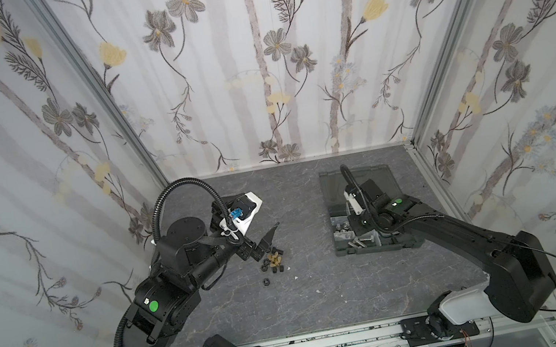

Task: Sort the screws and nuts into containers
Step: Place the screw into the container.

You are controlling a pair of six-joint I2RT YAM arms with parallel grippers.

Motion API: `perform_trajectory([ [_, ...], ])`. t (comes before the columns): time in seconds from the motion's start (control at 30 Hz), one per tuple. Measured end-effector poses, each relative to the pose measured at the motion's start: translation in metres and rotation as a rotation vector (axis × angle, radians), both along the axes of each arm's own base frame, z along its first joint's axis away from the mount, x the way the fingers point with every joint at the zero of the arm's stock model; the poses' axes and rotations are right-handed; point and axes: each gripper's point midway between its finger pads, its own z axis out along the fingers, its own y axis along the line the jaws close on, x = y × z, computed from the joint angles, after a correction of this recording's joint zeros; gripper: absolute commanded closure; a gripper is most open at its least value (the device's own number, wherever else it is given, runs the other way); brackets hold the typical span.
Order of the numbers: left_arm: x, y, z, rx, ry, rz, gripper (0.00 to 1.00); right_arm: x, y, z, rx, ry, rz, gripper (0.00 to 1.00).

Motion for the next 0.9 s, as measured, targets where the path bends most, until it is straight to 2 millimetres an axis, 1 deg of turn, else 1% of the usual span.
perform_trajectory([
  [0.1,-0.001,-0.001,0.001,-0.002,0.000,-0.008,0.00,-0.006,-0.041,-0.003,0.035,0.005,-0.163,0.91],
  [0.17,-0.001,-0.001,0.001,-0.003,0.000,-0.010,0.00,-0.011,-0.071,-0.009,0.051,0.014,-0.281,0.91],
  [0.23,-0.002,-0.001,0.001,-0.004,-0.001,-0.010,0.00,-0.017,-0.090,-0.015,0.056,0.032,-0.352,0.91],
  [0.27,-0.002,0.000,0.002,-0.005,-0.002,-0.010,0.00,-0.019,-0.094,-0.019,0.064,0.043,-0.373,0.91],
  [0.4,-0.003,0.000,0.002,-0.006,-0.004,-0.009,0.00,-0.026,-0.095,-0.031,0.087,0.089,-0.390,0.91],
  [0.63,-0.003,0.000,0.002,-0.005,-0.003,-0.009,0.00,-0.034,-0.096,-0.056,0.067,0.163,-0.403,0.88],
  [0.73,-0.003,0.000,0.002,-0.005,-0.003,-0.010,0.00,-0.037,-0.097,-0.066,0.054,0.192,-0.405,0.81],
  [0.8,-0.003,0.000,0.003,-0.005,-0.003,-0.010,0.00,-0.036,-0.096,-0.069,0.054,0.197,-0.403,0.78],
  [0.9,-0.006,0.002,0.014,-0.019,-0.020,-0.010,0.00,-0.033,-0.095,-0.071,0.055,0.196,-0.403,0.72],
])
